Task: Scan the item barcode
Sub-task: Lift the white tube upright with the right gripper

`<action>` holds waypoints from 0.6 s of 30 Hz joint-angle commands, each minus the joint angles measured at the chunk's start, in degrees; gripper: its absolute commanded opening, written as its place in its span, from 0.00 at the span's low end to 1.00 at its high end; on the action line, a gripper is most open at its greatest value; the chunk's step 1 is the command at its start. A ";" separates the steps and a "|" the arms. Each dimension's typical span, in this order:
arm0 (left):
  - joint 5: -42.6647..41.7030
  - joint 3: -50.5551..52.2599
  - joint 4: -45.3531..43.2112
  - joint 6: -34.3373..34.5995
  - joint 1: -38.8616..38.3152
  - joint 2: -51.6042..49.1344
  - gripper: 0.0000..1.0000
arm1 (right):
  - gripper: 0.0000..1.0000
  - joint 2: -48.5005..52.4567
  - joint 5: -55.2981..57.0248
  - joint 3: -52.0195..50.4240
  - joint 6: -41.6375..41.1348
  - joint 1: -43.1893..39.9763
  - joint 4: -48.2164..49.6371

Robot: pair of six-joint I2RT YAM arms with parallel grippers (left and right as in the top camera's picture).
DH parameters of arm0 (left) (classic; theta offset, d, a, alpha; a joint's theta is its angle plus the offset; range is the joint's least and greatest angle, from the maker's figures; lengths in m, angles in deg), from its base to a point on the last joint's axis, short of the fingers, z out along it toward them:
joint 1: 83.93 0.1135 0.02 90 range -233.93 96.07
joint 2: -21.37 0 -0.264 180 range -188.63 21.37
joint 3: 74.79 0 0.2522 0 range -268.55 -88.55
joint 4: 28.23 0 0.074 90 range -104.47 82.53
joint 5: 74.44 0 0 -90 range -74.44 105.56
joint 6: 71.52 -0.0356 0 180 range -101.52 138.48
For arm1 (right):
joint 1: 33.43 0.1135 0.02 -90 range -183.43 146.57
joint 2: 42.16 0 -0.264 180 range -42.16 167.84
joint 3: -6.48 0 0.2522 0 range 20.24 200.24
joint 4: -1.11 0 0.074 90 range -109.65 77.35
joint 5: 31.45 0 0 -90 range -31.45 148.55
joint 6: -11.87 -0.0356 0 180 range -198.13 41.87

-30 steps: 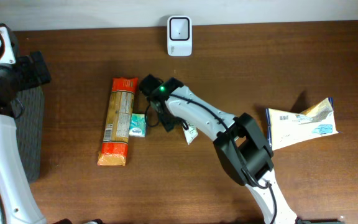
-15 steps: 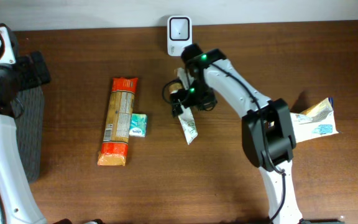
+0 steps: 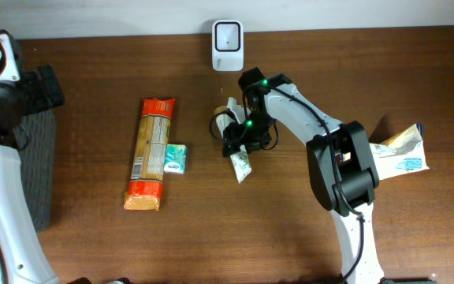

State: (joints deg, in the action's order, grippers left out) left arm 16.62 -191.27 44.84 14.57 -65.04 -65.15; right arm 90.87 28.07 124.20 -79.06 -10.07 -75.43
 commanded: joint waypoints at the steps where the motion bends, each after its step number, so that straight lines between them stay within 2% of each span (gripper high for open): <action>1: 0.22 -0.66 -0.04 -0.94 0.13 0.28 0.99 | 0.38 -1.27 -0.83 -0.61 0.48 0.11 0.85; 6: 0.22 -0.68 -0.04 -0.94 0.13 0.28 0.99 | 0.04 -1.31 -1.88 -0.22 0.50 -0.26 1.07; 13: 0.22 -0.66 -0.04 -0.94 0.13 0.28 0.99 | 0.04 -1.33 -13.44 0.61 1.03 -4.22 1.11; 18: 0.22 -0.66 -0.04 -0.94 0.13 0.28 0.99 | 0.04 -3.21 -25.31 0.63 6.88 -8.07 0.31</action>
State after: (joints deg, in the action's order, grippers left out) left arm 16.62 -191.27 44.84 14.55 -65.04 -65.15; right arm 90.56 14.98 123.83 -77.29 -15.65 -74.64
